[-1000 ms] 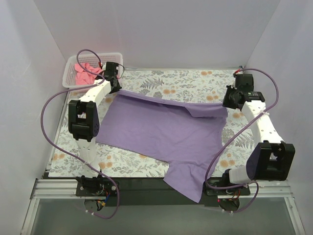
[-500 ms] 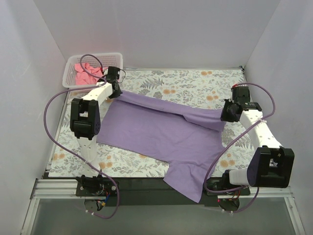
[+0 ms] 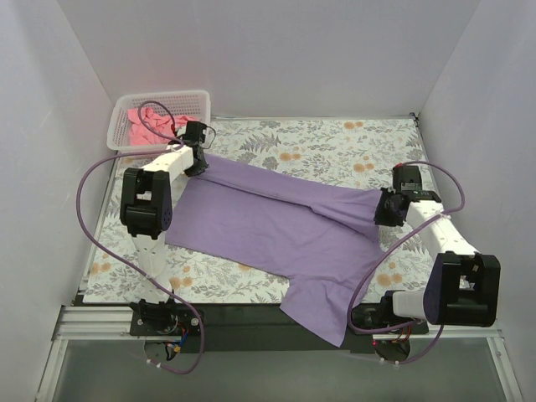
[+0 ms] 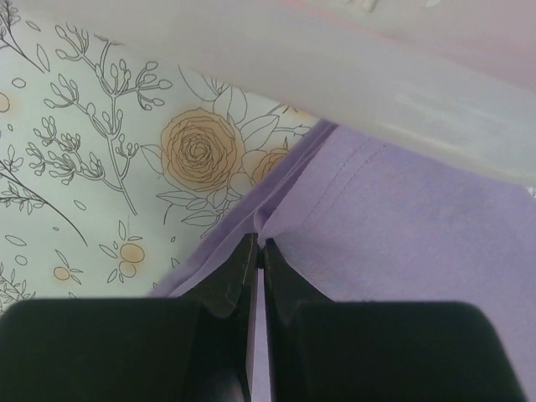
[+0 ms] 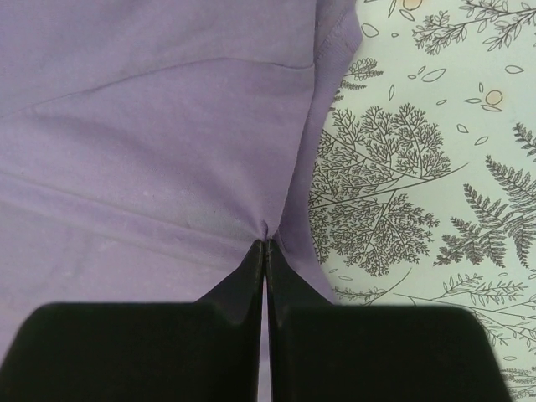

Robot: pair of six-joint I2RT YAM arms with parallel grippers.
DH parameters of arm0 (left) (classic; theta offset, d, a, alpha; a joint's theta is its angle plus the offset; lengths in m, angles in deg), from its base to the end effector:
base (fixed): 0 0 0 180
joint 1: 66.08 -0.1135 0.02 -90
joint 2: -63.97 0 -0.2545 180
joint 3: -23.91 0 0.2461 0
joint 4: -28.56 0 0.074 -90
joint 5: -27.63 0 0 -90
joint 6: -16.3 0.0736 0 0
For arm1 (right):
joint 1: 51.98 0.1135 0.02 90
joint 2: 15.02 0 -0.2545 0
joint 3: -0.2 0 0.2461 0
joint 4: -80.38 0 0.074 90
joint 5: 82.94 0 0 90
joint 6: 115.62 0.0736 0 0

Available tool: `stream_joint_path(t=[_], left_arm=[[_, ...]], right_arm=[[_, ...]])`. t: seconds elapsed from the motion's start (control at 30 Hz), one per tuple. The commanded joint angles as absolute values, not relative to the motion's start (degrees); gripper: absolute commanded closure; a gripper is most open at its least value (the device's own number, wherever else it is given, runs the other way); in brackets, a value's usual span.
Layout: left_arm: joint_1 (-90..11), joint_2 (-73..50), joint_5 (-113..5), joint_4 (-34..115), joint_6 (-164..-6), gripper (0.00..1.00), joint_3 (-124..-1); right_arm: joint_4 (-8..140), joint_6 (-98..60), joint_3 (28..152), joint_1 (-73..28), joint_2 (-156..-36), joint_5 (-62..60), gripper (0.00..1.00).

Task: Fold and stack the t-shirts
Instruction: Fold the tshirt

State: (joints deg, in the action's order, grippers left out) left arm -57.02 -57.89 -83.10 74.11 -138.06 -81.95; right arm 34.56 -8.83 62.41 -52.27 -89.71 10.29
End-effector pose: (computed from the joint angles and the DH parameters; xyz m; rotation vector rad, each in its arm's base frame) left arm 0.4573 -0.0465 0.1362 -1.2798 2.1897 -0.0124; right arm 0.2706 -0.0055 0.1803 0.4045 2.5543 0.0332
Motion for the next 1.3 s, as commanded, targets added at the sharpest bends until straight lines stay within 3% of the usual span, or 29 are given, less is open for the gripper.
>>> stream_joint_path(t=[0.0, 0.13, 0.33, 0.43, 0.53, 0.7, 0.83, 1.0, 1.17, 1.27], left_arm=[[-57.73, -57.49, -86.01, 73.96, -139.18, 1.00, -80.91], [-57.73, -57.76, -86.45, 74.05, -140.06, 1.00, -80.56], [-57.73, -55.65, -86.80, 74.05, -140.06, 0.90, -79.59], [-57.73, -53.02, -86.97, 74.84, -140.32, 0.82, -78.72], [-57.73, -48.89, -86.97, 75.19, -140.59, 0.70, -77.40], [-57.64, -40.90, -85.75, 75.90, -141.73, 0.44, -70.46], [-57.64, -35.44, -83.99, 75.72, -142.43, 0.44, -62.82], [-57.64, -29.73, -80.65, 74.76, -143.67, 0.47, -52.01], [-57.64, -26.47, -77.93, 72.82, -144.10, 0.48, -47.77], [-57.56, -25.15, -77.22, 72.82, -143.93, 0.48, -48.30]], right_arm=[[37.26, -8.13, 60.55, -52.51, -87.97, 11.81, 0.99], [38.05, -7.87, 58.71, -52.59, -87.70, 10.23, 0.99], [38.05, -7.78, 57.91, -52.51, -85.33, 9.44, 0.81], [38.22, -6.82, 58.26, -52.51, -81.92, 9.79, 0.61], [39.10, -6.03, 59.05, -52.59, -78.84, 10.66, 0.52], [42.00, -4.88, 58.53, -52.86, -77.86, 11.46, 0.54], [46.04, -3.57, 56.51, -53.73, -80.57, 10.41, 0.64], [51.92, -2.60, 54.05, -55.84, -83.39, 7.60, 0.65], [52.90, -1.45, 52.03, -57.69, -85.24, 1.44, 0.60], [52.90, -1.98, 50.19, -57.69, -83.49, -0.75, 0.49]])
